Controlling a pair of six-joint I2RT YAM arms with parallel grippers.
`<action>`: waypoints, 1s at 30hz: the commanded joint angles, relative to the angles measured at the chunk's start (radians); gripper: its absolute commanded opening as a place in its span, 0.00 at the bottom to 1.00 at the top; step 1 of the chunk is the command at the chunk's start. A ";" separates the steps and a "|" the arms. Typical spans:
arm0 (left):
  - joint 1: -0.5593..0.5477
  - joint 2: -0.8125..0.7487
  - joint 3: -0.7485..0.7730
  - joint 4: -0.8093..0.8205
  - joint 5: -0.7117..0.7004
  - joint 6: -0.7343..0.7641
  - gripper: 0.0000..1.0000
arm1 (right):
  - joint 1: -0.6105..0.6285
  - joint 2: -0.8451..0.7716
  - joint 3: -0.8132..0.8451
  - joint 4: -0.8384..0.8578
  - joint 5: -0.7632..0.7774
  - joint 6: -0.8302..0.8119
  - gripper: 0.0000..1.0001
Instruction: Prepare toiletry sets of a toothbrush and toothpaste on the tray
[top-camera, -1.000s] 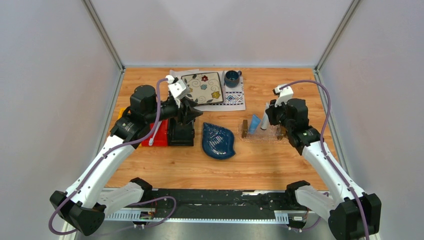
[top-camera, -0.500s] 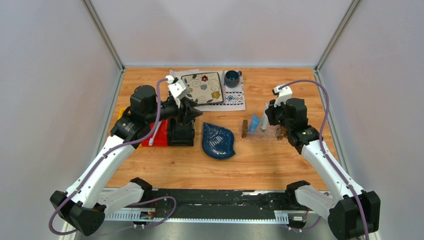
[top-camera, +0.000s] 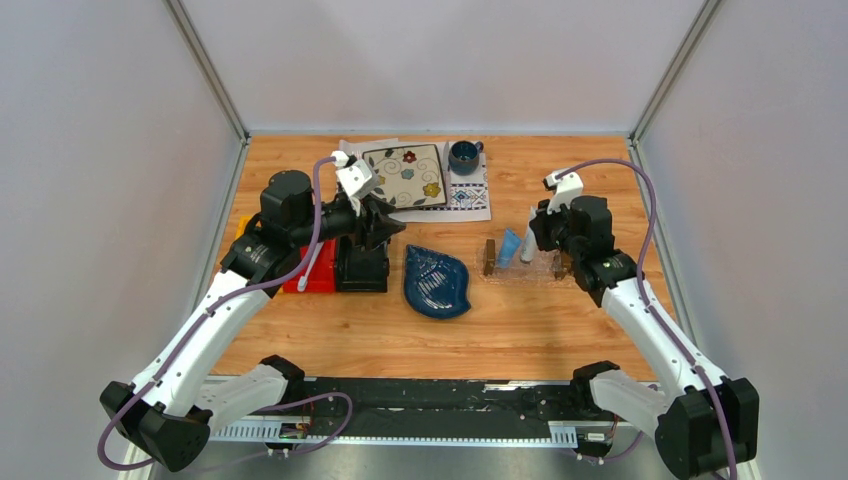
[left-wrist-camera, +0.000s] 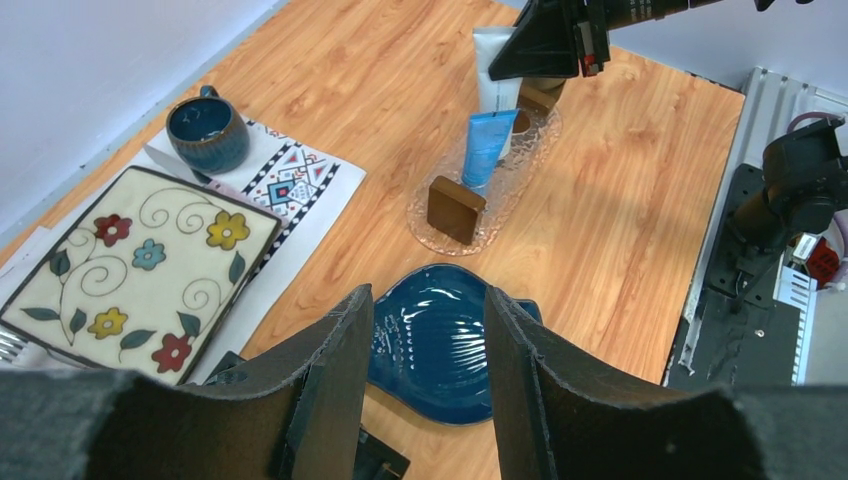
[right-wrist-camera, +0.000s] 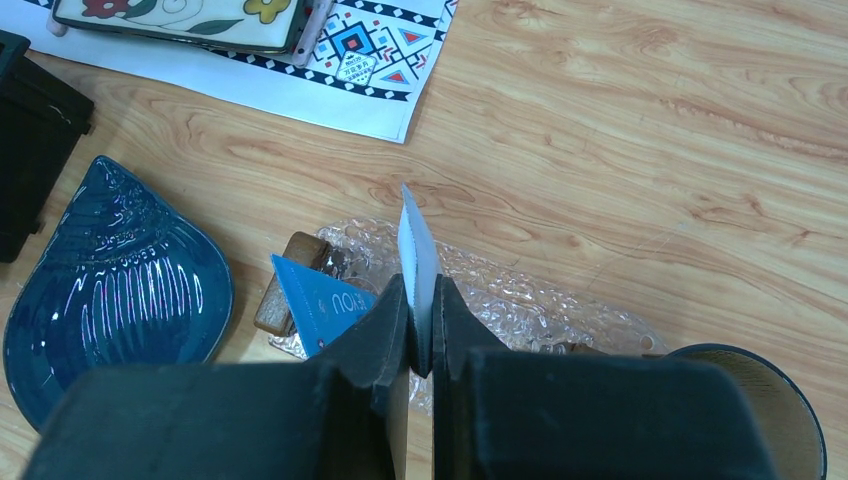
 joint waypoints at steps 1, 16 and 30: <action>0.004 -0.012 -0.002 0.032 0.022 -0.007 0.53 | -0.004 -0.001 0.008 0.080 0.004 0.000 0.00; 0.004 -0.012 -0.005 0.040 0.028 -0.011 0.53 | -0.004 0.013 -0.001 0.089 -0.012 0.003 0.00; 0.004 -0.009 -0.003 0.035 0.034 -0.014 0.53 | -0.004 0.021 -0.021 0.109 -0.018 0.002 0.00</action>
